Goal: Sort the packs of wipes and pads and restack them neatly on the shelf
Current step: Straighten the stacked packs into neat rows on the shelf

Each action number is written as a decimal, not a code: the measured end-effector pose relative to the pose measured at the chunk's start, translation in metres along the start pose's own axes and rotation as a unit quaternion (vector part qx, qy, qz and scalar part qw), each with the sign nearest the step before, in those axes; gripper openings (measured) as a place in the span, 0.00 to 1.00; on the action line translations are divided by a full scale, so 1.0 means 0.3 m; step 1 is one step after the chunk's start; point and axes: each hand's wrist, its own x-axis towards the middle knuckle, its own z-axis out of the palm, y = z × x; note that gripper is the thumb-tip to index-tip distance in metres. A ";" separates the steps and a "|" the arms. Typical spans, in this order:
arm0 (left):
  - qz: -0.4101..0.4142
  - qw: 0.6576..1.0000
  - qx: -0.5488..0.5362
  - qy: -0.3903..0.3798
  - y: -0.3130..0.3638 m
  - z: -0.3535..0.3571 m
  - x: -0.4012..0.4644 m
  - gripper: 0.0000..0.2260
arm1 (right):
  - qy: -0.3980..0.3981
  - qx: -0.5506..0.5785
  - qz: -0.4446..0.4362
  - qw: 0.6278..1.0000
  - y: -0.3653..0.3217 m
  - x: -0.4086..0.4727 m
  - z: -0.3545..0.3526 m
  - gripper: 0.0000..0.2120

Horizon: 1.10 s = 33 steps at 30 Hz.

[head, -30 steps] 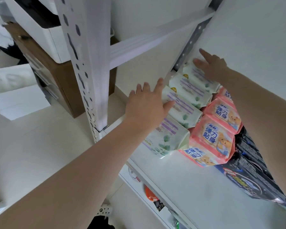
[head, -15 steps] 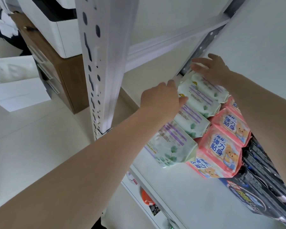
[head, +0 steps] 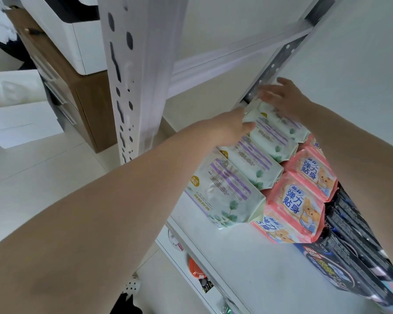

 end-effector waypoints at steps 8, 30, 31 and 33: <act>0.170 0.924 0.342 0.008 -0.014 0.072 -0.343 0.47 | 0.010 -0.040 0.123 0.991 0.111 -0.038 0.007 0.47; 0.231 0.858 0.459 0.015 -0.034 0.098 -0.314 0.53 | 0.070 -0.073 0.078 0.992 0.145 -0.166 -0.025 0.36; 0.238 0.861 0.449 0.020 -0.025 0.096 -0.310 0.50 | 0.075 -0.060 0.075 0.993 0.145 -0.214 -0.031 0.35; 0.242 0.870 0.429 0.026 -0.014 0.091 -0.294 0.43 | 0.082 -0.035 0.076 0.993 0.142 -0.333 -0.040 0.32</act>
